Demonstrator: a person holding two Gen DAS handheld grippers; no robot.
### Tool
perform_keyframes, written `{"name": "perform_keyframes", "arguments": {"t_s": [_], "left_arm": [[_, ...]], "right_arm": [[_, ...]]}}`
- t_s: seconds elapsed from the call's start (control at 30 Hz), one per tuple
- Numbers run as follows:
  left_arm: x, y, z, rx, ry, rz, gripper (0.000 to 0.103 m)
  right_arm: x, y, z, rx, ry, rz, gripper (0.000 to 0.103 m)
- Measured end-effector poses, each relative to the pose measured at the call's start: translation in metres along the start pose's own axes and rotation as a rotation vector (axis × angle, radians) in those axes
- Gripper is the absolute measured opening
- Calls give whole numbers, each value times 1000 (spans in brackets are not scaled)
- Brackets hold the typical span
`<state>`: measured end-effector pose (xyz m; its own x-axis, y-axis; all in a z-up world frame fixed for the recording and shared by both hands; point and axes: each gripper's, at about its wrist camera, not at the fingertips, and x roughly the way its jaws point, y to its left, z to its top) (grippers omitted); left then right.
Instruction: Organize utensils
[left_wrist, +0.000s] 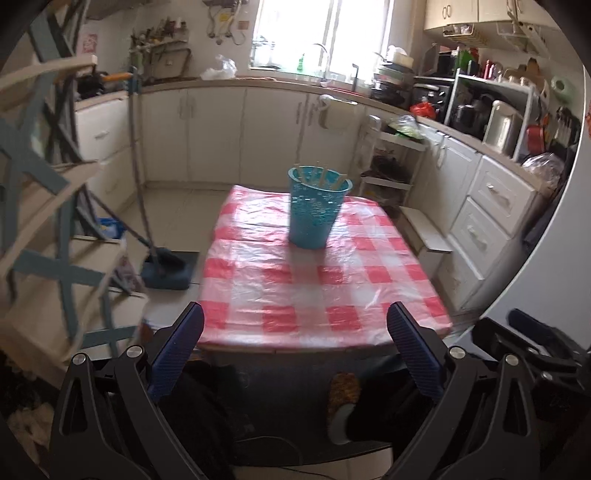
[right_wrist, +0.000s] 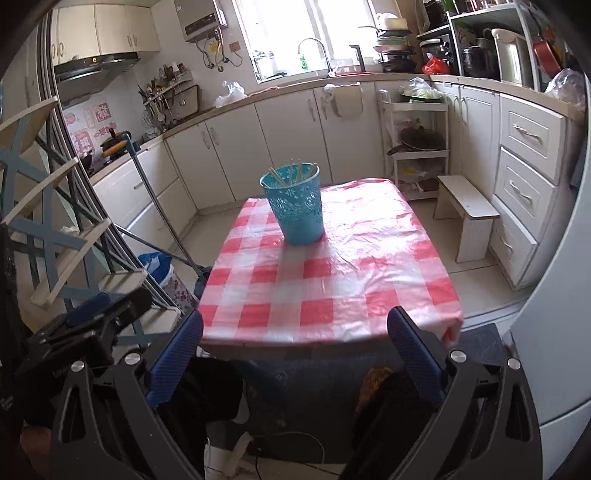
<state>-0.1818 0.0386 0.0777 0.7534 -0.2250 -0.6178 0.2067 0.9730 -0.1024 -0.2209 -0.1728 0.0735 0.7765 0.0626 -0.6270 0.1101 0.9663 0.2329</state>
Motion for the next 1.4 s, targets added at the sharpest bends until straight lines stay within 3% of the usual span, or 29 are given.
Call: {"name": "perform_keyframes", "arguments": {"t_s": [0.13, 0.27, 0.4, 0.57, 0.7, 1.4], "left_arm": [[-23, -3, -13, 34, -19, 89, 95], [-43, -4, -27, 56, -10, 43, 95], [-44, -8, -38, 95, 65, 16, 95], [-38, -10, -44, 134, 67, 125, 95], [-41, -12, -44, 147, 57, 169, 95], [-43, -8, -47, 125, 43, 128, 95]], "right_arm": [[-18, 1, -22, 28, 5, -21, 95], [-32, 5, -49, 73, 11, -16, 95], [-39, 9, -67, 93, 16, -12, 95], [-39, 11, -74, 119, 6, -17, 95], [-35, 17, -80, 109, 34, -2, 95], [-32, 22, -87, 85, 43, 8, 95]]}}
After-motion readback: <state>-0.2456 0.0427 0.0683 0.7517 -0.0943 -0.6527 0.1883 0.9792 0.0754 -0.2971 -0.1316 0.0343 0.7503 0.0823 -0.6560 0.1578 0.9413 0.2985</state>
